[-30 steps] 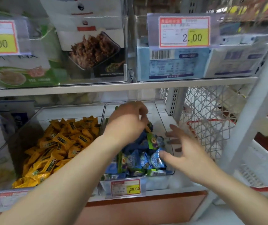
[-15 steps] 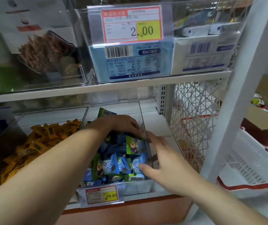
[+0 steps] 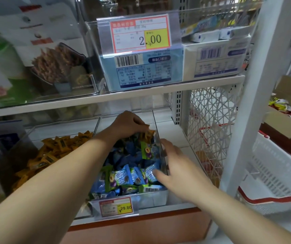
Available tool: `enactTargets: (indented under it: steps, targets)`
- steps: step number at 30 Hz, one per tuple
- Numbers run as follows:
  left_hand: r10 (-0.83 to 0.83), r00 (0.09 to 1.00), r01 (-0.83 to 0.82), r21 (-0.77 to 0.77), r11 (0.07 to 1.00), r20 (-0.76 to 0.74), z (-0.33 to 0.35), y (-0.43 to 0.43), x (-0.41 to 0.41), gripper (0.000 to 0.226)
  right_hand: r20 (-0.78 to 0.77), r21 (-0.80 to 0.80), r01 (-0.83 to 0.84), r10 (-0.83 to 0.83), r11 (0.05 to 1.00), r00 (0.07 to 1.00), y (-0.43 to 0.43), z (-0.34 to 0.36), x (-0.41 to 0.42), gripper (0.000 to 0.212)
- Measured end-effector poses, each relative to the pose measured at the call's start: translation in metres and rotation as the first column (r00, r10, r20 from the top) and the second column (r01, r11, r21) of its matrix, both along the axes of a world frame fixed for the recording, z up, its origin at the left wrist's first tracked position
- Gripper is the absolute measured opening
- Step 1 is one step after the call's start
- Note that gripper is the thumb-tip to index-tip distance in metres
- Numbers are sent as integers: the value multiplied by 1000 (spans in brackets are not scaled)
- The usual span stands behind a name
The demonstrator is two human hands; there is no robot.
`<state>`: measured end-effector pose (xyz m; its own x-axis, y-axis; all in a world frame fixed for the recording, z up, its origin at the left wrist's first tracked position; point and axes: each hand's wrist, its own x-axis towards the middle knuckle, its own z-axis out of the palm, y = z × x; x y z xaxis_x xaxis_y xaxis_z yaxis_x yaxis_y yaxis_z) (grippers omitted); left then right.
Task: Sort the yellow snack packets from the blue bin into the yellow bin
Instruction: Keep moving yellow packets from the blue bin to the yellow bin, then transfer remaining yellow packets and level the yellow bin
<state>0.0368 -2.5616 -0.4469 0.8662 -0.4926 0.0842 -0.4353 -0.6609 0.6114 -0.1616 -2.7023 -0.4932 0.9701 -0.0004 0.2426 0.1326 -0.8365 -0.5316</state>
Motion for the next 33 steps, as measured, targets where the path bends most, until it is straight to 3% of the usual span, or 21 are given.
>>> enactTargets:
  steps: [5,7,13,20,23,27,31,33]
  targets:
    - [119,992,-123,-272,954,-32,19,14,-11,10,83,-103,123,-115,987,990,9,8,8,76]
    - [129,989,-144,-346,927,-66,25,25,-19,8,136,-71,157,-146,985,980,12,15,14,79]
    - [43,978,-131,-444,886,-203,26,53,-55,16,299,21,44,-48,999,953,27,42,39,84]
    - [-80,960,-93,-576,812,-269,24,65,-88,20,118,-68,-100,107,993,987,38,47,62,40]
    - [36,989,-108,-533,839,-144,24,65,-92,14,126,38,-85,80,996,989,31,45,63,33]
    - [214,977,-207,-287,935,-6,23,72,-103,59,134,228,47,-79,973,988,19,47,58,51]
    - [269,941,-187,-344,920,207,17,92,-130,62,215,307,-33,-36,951,976,45,55,45,51]
    - [218,957,-133,-380,915,190,12,101,-141,60,246,319,-103,23,942,969,66,56,39,50]
